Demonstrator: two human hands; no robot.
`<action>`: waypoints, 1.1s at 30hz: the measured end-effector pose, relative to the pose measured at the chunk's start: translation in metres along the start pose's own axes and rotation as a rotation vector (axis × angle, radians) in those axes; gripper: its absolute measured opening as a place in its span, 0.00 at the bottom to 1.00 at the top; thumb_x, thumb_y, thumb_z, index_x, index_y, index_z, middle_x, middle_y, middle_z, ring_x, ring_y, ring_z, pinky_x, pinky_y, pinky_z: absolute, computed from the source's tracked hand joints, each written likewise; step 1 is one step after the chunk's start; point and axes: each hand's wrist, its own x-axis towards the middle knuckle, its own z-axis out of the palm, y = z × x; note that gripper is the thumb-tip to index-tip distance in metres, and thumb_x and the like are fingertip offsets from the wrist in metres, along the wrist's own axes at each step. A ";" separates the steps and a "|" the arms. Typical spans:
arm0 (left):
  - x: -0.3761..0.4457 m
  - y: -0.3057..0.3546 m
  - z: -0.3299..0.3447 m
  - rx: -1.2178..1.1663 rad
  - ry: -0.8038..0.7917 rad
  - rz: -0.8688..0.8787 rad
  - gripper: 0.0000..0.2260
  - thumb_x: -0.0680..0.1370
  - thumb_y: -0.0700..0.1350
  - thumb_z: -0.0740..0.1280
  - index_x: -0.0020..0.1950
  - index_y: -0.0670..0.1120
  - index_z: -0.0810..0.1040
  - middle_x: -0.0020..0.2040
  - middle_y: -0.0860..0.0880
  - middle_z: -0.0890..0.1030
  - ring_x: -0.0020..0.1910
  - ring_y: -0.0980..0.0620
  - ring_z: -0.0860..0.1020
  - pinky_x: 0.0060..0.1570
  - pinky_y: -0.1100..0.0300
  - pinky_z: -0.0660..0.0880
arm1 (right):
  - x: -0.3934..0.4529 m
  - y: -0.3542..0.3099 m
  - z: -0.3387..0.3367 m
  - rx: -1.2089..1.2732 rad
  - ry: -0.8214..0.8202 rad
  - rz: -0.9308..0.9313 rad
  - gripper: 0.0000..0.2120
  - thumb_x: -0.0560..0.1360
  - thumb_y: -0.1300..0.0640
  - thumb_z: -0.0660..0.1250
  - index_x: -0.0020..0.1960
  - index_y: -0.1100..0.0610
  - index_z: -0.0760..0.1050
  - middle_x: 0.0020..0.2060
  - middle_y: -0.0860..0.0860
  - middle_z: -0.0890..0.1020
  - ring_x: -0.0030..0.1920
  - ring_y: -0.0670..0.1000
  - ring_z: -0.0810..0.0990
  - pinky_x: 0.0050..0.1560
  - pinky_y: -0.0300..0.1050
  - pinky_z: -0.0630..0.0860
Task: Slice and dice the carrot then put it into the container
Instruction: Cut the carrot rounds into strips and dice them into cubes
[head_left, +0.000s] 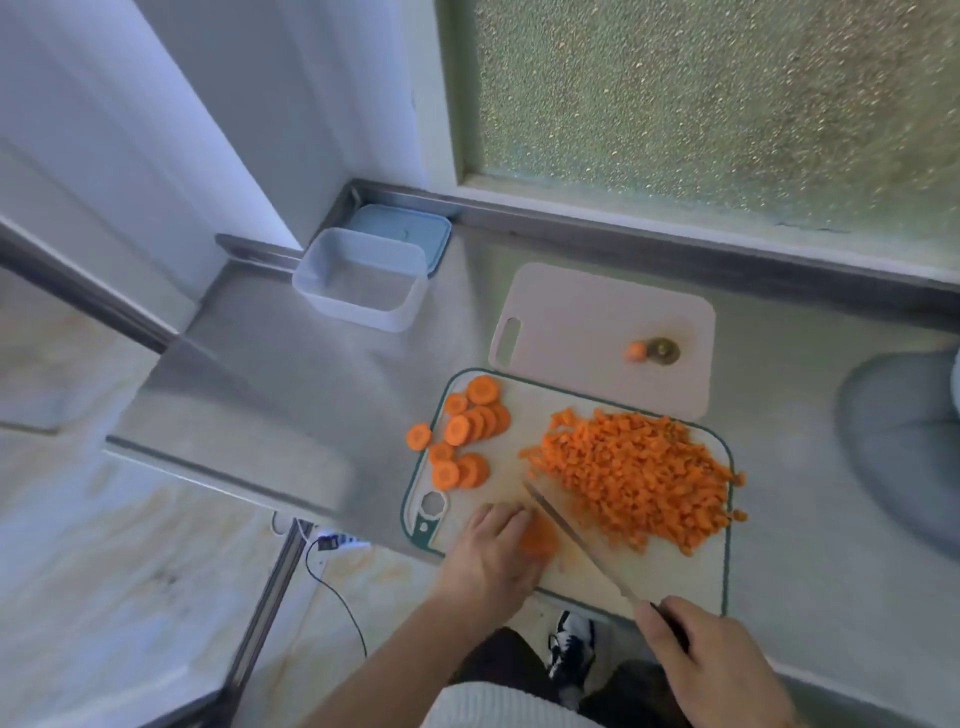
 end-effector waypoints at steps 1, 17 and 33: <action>-0.001 0.005 0.005 -0.011 0.024 -0.028 0.16 0.75 0.49 0.69 0.59 0.41 0.81 0.54 0.45 0.81 0.50 0.48 0.75 0.52 0.55 0.76 | 0.002 0.003 0.000 -0.027 -0.007 -0.021 0.36 0.62 0.24 0.38 0.37 0.52 0.69 0.29 0.53 0.76 0.33 0.47 0.77 0.37 0.40 0.72; -0.004 0.029 0.031 0.012 0.130 0.117 0.09 0.76 0.41 0.75 0.54 0.40 0.83 0.57 0.44 0.80 0.54 0.42 0.79 0.54 0.50 0.77 | 0.024 0.026 0.001 0.075 -0.120 -0.070 0.35 0.71 0.26 0.39 0.29 0.54 0.66 0.24 0.50 0.73 0.26 0.46 0.72 0.32 0.44 0.69; 0.001 0.022 0.037 -0.042 0.229 0.202 0.12 0.82 0.40 0.61 0.42 0.41 0.81 0.40 0.47 0.77 0.39 0.46 0.73 0.45 0.59 0.73 | -0.006 0.019 0.009 0.047 -0.113 0.010 0.46 0.56 0.16 0.30 0.35 0.44 0.77 0.36 0.39 0.81 0.42 0.37 0.78 0.44 0.41 0.75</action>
